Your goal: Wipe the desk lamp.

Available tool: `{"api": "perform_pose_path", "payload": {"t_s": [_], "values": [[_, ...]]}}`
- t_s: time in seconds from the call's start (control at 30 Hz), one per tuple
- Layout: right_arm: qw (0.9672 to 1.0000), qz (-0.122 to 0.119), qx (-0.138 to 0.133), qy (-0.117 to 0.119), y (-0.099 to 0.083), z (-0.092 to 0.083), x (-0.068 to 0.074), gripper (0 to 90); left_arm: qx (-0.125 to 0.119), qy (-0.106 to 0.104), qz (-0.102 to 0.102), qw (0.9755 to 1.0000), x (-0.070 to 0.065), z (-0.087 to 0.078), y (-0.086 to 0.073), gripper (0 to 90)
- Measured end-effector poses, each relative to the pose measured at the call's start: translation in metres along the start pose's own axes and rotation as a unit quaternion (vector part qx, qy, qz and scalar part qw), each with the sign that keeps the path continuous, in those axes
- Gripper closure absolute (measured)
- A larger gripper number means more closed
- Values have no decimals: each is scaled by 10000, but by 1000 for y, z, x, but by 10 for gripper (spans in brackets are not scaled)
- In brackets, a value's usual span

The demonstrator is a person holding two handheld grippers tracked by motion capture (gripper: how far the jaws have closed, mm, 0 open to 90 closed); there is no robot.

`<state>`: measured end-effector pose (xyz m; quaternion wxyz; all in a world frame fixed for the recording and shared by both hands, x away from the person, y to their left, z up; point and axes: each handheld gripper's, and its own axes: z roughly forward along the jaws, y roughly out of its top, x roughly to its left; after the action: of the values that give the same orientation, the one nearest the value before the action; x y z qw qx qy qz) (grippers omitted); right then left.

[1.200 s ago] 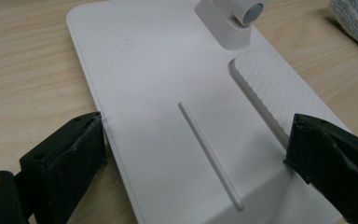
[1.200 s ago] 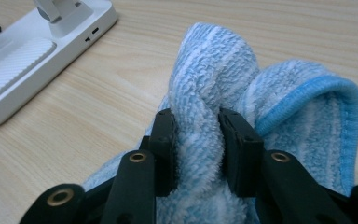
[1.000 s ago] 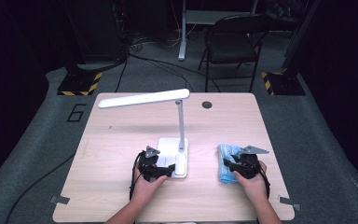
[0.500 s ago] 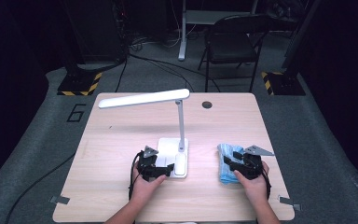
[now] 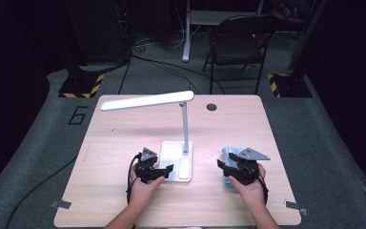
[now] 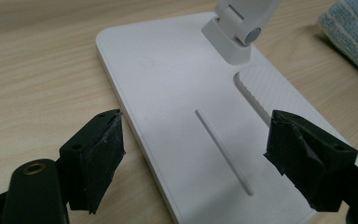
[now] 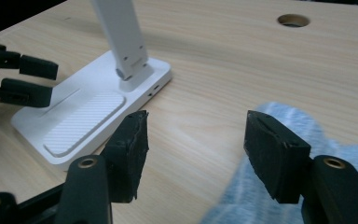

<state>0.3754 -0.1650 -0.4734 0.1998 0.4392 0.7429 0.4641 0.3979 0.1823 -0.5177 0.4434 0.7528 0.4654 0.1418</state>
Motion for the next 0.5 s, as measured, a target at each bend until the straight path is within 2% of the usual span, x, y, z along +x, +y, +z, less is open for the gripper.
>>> {"api": "perform_pose_path", "payload": {"t_s": [0.03, 0.07, 0.13, 0.17, 0.2, 0.3, 0.37, 0.43, 0.47, 0.5], "values": [[10000, 22, 31, 54, 0, 3, 4, 393, 10, -19, 35, 10000, 1, -2, 1, 194], [9999, 42, 62, 82, 0, 7, 7, 393, -32, -54, -22, 10000, 2, -4, 2, 207], [9997, 85, 148, 199, -1, 14, 13, 392, 27, -110, 65, 9999, 6, -8, 3, 245], [9995, 72, 184, 237, -2, 18, 16, 392, 31, -82, 48, 10000, 8, -9, 3, 249], [9994, 39, 243, 248, -2, 21, 20, 392, -36, -80, -65, 9999, 9, -10, 3, 257], [9990, -14, 303, 325, -1, 32, 28, 390, -59, -144, -135, 9998, 13, -12, 4, 280], [9987, -14, 349, 381, 0, 38, 34, 389, -94, -127, -196, 9997, 21, -17, 5, 293], [9982, -1, 420, 420, 0, 44, 39, 386, -114, -117, -225, 9996, 25, -19, 6, 301], [9980, -45, 449, 452, 0, 47, 41, 385, -47, -120, -160, 9998, 29, -22, 7, 301], [9975, -18, 476, 524, -1, 51, 46, 381, -91, -69, -150, 9998, 30, -22, 7, 301]]}}
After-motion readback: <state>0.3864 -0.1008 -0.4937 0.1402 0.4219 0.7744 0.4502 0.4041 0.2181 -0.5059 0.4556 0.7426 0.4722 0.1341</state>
